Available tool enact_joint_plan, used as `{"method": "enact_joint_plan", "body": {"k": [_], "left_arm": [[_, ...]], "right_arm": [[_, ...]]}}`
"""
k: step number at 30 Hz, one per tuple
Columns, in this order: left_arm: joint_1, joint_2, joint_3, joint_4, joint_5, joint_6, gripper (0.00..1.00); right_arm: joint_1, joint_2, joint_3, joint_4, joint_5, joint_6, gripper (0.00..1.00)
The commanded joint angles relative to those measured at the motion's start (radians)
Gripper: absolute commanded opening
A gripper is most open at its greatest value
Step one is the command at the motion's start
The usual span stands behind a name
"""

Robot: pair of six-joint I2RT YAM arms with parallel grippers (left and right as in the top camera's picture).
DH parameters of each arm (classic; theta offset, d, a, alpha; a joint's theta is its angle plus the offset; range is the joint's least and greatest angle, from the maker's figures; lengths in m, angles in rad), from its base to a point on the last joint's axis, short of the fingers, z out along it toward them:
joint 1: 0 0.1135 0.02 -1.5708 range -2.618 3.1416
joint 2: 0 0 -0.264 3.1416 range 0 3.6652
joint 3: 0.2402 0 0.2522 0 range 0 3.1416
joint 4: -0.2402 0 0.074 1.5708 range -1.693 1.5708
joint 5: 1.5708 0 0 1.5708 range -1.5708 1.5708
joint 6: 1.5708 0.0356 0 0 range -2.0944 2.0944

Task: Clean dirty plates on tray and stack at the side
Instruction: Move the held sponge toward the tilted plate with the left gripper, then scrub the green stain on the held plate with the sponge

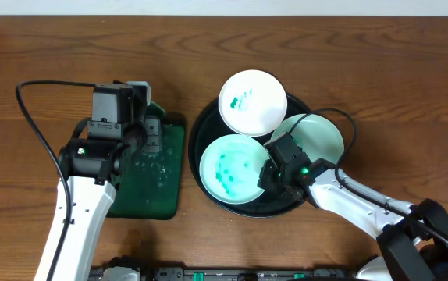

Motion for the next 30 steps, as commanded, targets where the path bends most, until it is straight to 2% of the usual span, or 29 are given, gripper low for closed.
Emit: {"method": "enact_joint_plan", "body": {"k": [1,5,10,14,21,30], "left_arm": [[-0.002,0.009,-0.006,-0.003,0.163,-0.048,0.07],[-0.009,0.068,-0.006,-0.004,0.338,-0.075,0.07],[-0.069,0.182,-0.006,-0.008,0.371,-0.142,0.07],[-0.132,0.271,-0.006,0.032,0.51,-0.175,0.07],[-0.214,0.442,-0.006,0.07,0.662,-0.232,0.07],[-0.245,0.611,-0.006,0.132,0.877,-0.24,0.07]], "right_arm": [[0.011,0.024,-0.023,-0.045,0.006,-0.031,0.01],[0.011,0.024,-0.023,-0.056,0.006,-0.031,0.01],[0.011,0.024,-0.023,-0.071,0.006,-0.039,0.01],[0.011,0.024,-0.023,-0.079,0.006,-0.047,0.01],[0.011,0.024,-0.023,-0.079,0.006,-0.049,0.01],[0.01,0.024,-0.023,-0.079,0.006,-0.05,0.01]]}}
